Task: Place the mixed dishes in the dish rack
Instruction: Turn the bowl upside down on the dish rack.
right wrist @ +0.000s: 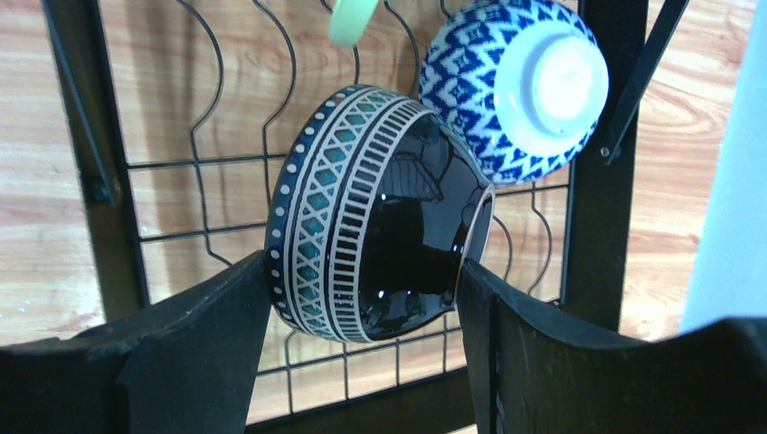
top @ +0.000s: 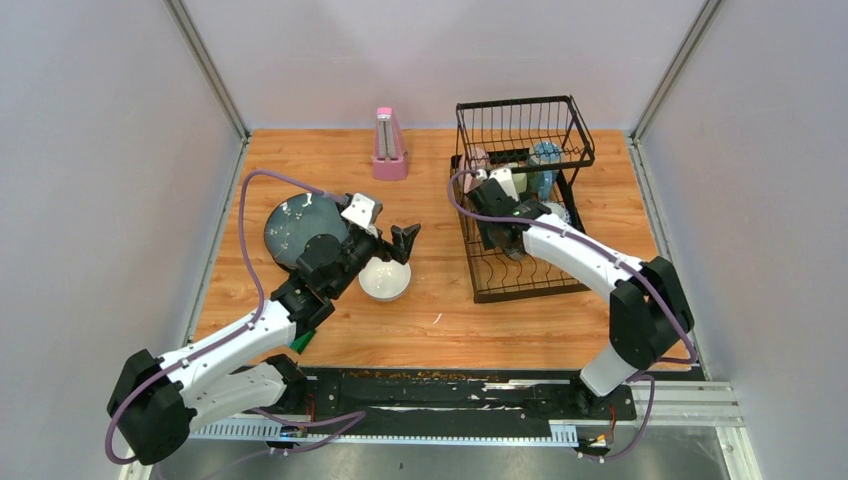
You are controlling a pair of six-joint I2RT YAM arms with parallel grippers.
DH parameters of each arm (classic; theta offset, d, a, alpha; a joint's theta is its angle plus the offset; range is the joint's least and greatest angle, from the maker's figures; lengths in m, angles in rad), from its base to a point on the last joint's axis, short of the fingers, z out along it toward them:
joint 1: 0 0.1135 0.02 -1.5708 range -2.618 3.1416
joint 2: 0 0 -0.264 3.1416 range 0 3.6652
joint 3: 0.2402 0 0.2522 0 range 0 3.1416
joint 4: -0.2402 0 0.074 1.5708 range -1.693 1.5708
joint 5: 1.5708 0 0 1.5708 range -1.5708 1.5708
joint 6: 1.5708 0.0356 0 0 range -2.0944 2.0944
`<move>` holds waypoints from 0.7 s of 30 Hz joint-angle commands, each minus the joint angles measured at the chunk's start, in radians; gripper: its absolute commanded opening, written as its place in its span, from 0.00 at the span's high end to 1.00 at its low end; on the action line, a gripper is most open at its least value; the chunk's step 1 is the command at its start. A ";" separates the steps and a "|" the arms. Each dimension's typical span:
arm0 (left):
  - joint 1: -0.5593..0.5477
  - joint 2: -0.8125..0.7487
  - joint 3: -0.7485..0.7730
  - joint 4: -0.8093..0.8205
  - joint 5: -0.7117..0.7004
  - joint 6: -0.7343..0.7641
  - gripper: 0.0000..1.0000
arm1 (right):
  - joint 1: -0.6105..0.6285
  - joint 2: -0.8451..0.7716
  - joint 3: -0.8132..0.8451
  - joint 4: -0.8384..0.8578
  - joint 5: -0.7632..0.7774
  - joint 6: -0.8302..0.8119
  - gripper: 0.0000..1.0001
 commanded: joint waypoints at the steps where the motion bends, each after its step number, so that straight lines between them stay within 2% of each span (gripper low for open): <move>1: 0.008 -0.036 -0.009 0.015 -0.026 -0.002 0.00 | 0.019 0.057 0.072 0.018 0.138 -0.055 0.60; 11: 0.017 -0.061 -0.031 0.018 -0.028 -0.009 0.00 | 0.033 0.103 0.067 0.032 0.121 -0.047 0.50; 21: 0.020 -0.053 -0.026 0.016 -0.013 -0.021 0.00 | 0.044 0.074 -0.013 0.098 0.032 -0.025 0.30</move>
